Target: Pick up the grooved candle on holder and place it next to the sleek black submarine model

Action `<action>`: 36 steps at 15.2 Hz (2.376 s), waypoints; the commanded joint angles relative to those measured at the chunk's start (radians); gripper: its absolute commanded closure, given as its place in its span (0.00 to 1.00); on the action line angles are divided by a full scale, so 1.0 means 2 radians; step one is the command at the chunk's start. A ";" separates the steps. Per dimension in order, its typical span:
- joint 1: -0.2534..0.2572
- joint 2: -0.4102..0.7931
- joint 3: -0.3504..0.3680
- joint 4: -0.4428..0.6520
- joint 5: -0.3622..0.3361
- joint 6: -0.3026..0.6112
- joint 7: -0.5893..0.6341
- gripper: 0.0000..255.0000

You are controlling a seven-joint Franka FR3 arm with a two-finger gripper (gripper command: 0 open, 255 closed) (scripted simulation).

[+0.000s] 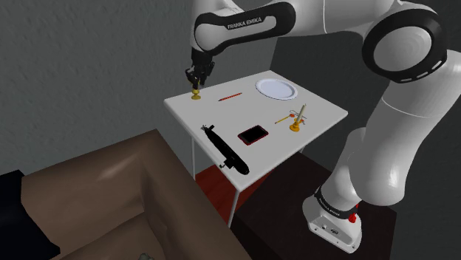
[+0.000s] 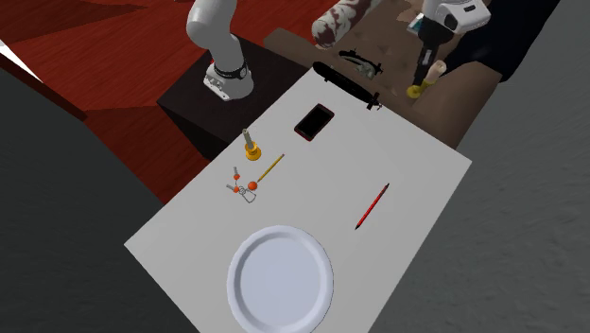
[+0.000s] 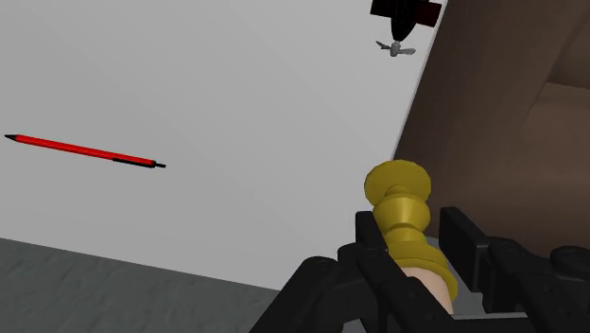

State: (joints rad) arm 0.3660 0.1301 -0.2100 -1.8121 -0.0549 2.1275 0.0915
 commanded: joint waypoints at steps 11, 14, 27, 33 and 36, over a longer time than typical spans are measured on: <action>-0.001 0.023 0.001 -0.053 0.003 0.076 0.003 1.00; -0.001 0.031 0.001 -0.064 0.004 0.094 0.003 1.00; -0.004 0.067 0.003 -0.094 0.010 0.161 0.003 1.00; -0.004 0.067 0.003 -0.094 0.010 0.161 0.003 1.00; -0.004 0.067 0.003 -0.094 0.010 0.161 0.003 0.00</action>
State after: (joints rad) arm 0.3579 0.2650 -0.2040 -2.0005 -0.0340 2.4489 0.0967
